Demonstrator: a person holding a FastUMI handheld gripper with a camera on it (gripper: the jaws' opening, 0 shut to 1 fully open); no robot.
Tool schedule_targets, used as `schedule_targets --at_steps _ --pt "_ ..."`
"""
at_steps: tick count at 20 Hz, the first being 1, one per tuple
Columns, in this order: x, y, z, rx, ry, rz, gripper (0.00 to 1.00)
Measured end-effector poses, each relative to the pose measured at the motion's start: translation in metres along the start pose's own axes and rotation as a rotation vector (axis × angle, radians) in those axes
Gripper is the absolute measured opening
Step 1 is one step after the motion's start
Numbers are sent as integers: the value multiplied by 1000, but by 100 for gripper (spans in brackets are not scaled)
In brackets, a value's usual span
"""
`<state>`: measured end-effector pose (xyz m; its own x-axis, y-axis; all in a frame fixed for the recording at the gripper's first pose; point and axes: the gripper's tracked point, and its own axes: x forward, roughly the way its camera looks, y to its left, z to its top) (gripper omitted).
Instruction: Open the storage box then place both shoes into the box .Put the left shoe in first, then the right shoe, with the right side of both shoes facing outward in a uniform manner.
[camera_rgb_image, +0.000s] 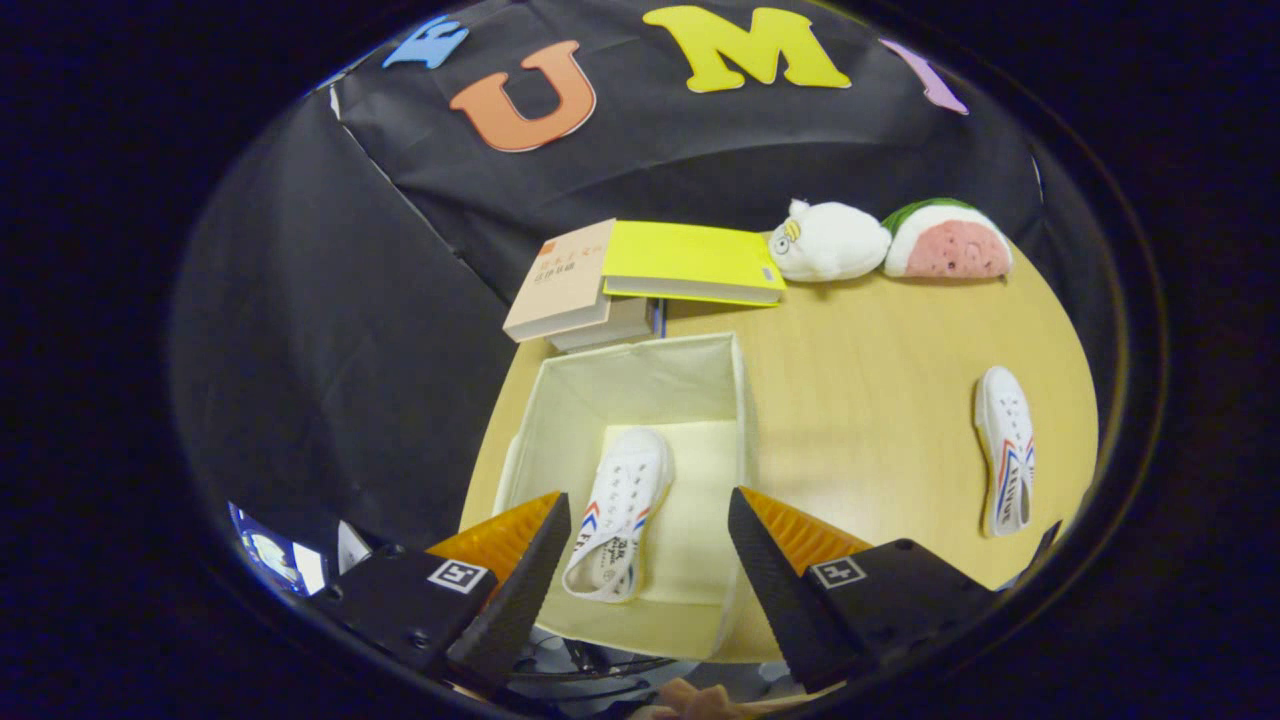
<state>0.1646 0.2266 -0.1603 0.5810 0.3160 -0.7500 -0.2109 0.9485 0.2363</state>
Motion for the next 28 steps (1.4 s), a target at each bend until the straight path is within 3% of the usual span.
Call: schedule_targets --at_steps 3,8,20,24,28 --pt "-15 -27 -2 -33 -14 30 100" --pt "-41 -109 -5 10 38 -19 100" --pt "-54 -357 -18 55 137 -274 100" --pt "-39 -400 -39 123 216 -278 100" --pt "-8 -412 -52 185 299 -213 100"
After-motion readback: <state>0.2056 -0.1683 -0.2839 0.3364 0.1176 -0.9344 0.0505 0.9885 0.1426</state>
